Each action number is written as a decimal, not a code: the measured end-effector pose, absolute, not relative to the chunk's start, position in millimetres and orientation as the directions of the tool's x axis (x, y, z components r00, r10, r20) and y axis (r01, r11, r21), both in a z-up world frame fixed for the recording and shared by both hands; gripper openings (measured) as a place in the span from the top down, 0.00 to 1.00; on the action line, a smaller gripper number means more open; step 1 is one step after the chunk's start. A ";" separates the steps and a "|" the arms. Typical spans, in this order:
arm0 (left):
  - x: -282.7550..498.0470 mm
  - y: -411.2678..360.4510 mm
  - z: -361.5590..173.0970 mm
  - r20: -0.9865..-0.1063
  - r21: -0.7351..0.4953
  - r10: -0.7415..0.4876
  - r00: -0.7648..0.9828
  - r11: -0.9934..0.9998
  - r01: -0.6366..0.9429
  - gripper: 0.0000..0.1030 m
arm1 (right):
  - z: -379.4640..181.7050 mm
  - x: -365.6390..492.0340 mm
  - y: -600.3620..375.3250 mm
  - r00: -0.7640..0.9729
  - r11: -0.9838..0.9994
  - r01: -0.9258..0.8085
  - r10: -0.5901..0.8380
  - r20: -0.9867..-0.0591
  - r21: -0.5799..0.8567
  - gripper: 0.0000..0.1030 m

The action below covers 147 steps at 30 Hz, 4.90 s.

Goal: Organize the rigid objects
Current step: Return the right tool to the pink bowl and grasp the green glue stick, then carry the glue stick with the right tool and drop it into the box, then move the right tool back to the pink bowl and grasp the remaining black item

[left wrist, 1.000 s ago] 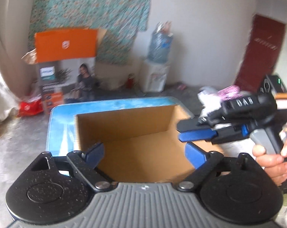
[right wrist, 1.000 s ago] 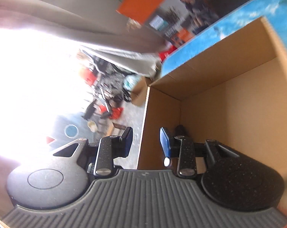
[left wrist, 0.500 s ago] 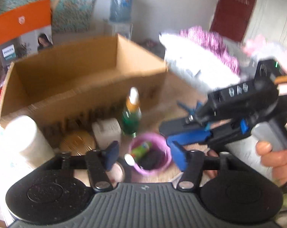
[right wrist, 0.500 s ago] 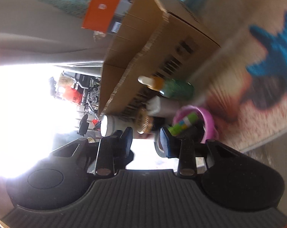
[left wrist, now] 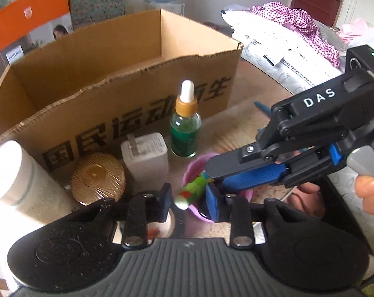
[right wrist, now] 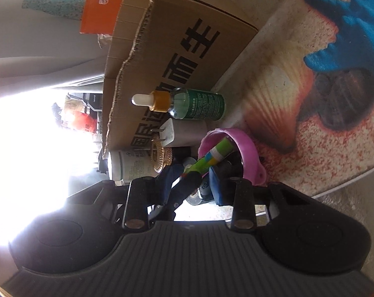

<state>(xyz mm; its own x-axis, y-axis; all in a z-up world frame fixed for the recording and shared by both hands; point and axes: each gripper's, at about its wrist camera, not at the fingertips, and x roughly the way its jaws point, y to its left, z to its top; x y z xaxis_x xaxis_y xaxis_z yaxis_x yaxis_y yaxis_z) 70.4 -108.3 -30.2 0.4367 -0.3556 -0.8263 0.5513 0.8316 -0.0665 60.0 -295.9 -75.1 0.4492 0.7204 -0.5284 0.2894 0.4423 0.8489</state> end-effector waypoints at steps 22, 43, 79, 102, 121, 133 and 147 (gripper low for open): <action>86.1 -102.7 -37.2 -0.845 -0.287 -0.473 0.249 0.794 0.535 0.73 | -59.3 81.2 -273.8 0.382 0.572 0.248 0.684 -0.622 0.782 0.70; 102.2 -82.4 -44.4 -0.819 -0.386 -0.507 0.270 0.834 0.394 0.82 | -55.9 101.2 -255.1 0.391 0.641 0.192 0.644 -0.657 0.743 0.73; 191.9 -12.6 80.7 -0.710 -0.206 -0.339 0.617 0.938 0.279 0.83 | 60.7 232.6 -198.3 0.451 0.615 -0.123 0.734 -0.508 0.779 0.83; 228.2 10.8 81.0 -0.725 -0.210 -0.307 0.617 0.951 0.226 0.51 | 23.8 322.5 -156.9 0.386 0.639 -0.016 0.713 -0.585 0.769 0.81; 73.6 -66.2 42.2 -0.735 -0.237 -0.513 0.443 0.807 0.541 0.21 | 30.0 68.5 -302.2 0.581 0.622 0.010 0.634 -0.511 0.783 0.56; 72.8 -114.4 -24.3 -0.832 -0.251 -0.478 0.282 0.777 0.577 0.56 | -34.6 54.7 -296.6 0.479 0.677 0.158 0.584 -0.655 0.719 0.60; 91.7 -122.5 -47.6 -0.858 -0.276 -0.458 0.233 0.793 0.543 0.60 | -40.4 82.8 -276.9 0.382 0.726 0.158 0.580 -0.720 0.669 0.65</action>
